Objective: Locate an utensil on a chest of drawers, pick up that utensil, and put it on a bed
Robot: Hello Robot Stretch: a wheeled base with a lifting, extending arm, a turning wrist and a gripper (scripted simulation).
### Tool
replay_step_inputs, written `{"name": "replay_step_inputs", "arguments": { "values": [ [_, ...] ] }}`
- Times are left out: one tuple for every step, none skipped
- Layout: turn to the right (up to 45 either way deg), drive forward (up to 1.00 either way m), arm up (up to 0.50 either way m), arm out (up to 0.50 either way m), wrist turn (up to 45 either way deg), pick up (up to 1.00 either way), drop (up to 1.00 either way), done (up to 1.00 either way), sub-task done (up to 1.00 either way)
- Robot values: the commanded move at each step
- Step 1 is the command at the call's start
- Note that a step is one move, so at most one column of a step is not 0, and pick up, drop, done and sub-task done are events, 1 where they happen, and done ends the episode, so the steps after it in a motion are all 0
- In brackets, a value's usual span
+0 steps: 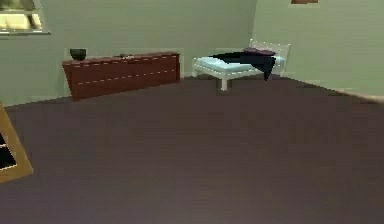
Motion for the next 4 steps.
{"name": "replay_step_inputs", "arguments": {
  "values": [
    [-30.0,0.00,0.00,0.00,0.0,0.00,0.00,0.00,0.00],
    [0.0,1.00,0.00,0.00,0.0,0.00,0.00,0.00,0.00],
    [0.0,1.00,0.00,0.00,0.0,0.00,0.00,0.00,0.00],
    [0.0,0.50,0.00,0.00,0.0,0.00,0.00,0.00,0.00]
  ]
}}
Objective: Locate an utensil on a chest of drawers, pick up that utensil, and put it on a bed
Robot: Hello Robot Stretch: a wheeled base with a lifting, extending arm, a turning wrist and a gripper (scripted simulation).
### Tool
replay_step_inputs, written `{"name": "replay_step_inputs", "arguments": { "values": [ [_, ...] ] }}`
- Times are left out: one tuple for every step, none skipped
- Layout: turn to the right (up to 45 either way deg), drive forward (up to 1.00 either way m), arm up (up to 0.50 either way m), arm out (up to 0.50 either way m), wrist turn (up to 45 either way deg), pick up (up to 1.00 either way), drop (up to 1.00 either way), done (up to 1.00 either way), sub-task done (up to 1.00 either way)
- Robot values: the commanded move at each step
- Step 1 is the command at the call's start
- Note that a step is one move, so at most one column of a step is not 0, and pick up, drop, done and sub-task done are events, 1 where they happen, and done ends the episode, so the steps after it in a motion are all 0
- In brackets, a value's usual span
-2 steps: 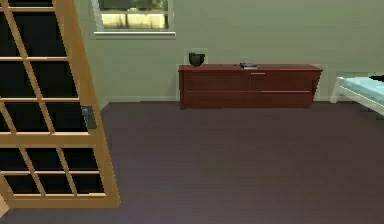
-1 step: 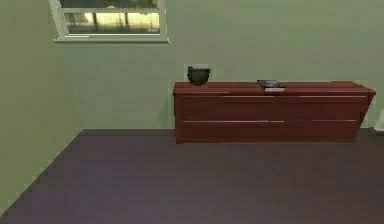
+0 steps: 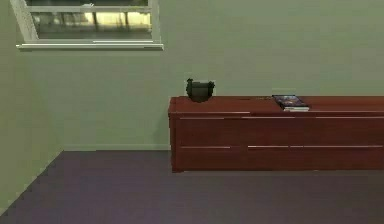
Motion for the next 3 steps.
{"name": "replay_step_inputs", "arguments": {
  "values": [
    [-27.0,0.00,0.00,0.00,0.0,0.00,0.00,0.00,0.00],
    [0.0,1.00,0.00,0.00,0.0,0.00,0.00,0.00,0.00],
    [24.0,0.00,0.00,0.00,0.0,0.00,0.00,0.00,0.00]
  ]
}}
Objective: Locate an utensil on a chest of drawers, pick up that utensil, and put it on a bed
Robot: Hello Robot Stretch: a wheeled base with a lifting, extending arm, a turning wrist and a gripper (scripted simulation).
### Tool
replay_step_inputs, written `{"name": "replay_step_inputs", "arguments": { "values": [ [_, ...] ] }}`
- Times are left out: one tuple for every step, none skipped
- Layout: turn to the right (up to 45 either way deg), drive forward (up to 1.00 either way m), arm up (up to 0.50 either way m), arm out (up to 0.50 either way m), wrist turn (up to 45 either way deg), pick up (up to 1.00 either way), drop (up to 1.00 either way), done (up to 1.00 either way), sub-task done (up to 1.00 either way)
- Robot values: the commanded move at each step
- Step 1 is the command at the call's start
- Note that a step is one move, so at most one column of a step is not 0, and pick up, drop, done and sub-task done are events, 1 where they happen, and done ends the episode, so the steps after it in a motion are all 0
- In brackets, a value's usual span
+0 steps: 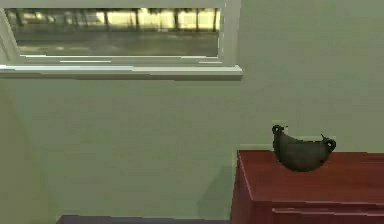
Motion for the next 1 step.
{"name": "replay_step_inputs", "arguments": {
  "values": [
    [0.0,0.15,0.00,0.00,0.0,0.00,0.00,0.00,0.00]
  ]
}}
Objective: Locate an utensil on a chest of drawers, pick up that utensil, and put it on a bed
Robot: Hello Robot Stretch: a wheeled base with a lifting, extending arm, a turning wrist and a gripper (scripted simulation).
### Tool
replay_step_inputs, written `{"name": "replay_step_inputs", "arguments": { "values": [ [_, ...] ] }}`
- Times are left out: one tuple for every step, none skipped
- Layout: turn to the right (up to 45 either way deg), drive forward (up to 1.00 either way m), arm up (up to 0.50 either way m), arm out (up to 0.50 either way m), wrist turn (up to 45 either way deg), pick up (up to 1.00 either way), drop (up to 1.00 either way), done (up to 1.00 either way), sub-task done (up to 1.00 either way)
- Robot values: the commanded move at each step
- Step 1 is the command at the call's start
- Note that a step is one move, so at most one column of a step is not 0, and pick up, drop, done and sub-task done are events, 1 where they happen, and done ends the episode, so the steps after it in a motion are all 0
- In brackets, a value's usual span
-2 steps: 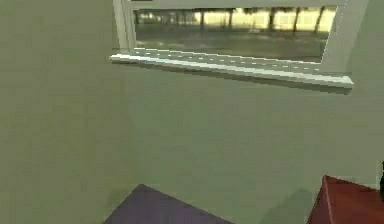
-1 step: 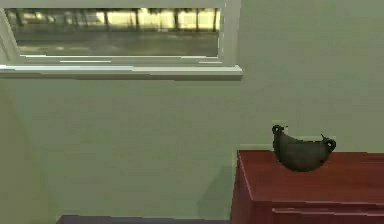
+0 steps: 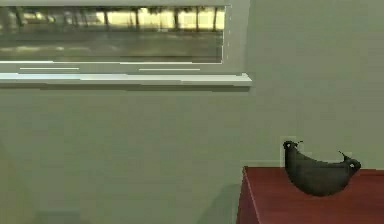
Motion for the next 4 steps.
{"name": "replay_step_inputs", "arguments": {
  "values": [
    [-45.0,0.00,0.00,0.00,0.0,0.00,0.00,0.00,0.00],
    [0.0,0.00,0.50,0.00,0.0,0.00,0.00,0.00,0.00],
    [0.0,0.00,0.38,0.00,0.0,0.00,0.00,0.00,0.00],
    [0.0,0.00,0.00,0.50,0.0,0.00,0.00,0.00,0.00]
  ]
}}
